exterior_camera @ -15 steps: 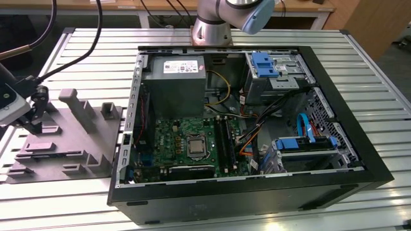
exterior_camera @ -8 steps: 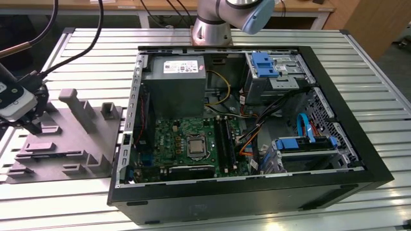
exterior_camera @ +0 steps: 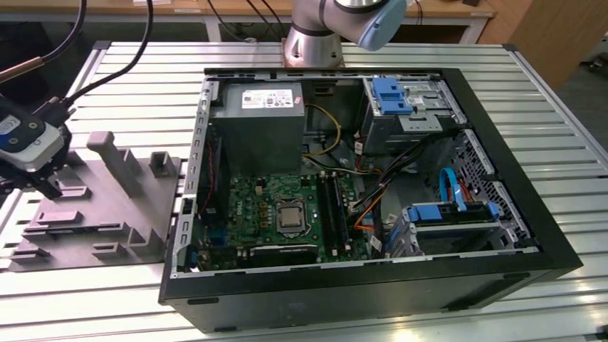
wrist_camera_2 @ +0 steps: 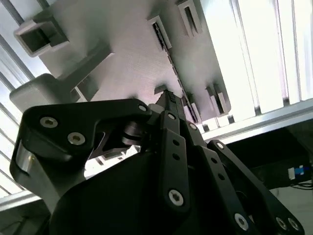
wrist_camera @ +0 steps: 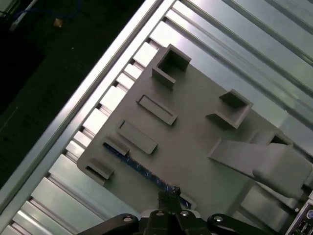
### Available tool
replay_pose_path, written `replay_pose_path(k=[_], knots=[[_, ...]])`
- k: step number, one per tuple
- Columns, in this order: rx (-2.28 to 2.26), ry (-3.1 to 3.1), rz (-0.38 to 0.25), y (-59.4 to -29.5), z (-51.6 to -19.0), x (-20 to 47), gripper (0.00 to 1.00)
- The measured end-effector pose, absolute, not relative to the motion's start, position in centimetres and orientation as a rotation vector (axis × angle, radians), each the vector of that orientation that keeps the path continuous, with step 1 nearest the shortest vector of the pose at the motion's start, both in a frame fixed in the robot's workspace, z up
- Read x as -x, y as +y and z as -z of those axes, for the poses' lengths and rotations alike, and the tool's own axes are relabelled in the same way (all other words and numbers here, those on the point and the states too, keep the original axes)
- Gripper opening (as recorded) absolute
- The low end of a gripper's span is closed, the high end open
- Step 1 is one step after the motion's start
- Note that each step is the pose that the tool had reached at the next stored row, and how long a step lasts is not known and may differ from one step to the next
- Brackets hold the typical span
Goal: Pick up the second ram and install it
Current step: 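Pick up the second ram and move it above second insertion slot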
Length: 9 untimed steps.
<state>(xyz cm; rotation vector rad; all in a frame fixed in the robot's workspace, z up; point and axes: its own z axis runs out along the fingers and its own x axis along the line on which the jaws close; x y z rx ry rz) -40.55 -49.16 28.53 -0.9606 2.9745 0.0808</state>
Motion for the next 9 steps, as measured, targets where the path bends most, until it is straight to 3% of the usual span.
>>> replay_pose_path(k=[9], knots=[[1.204,2.889,-0.082,-49.16,-28.46,40.55,0.10]])
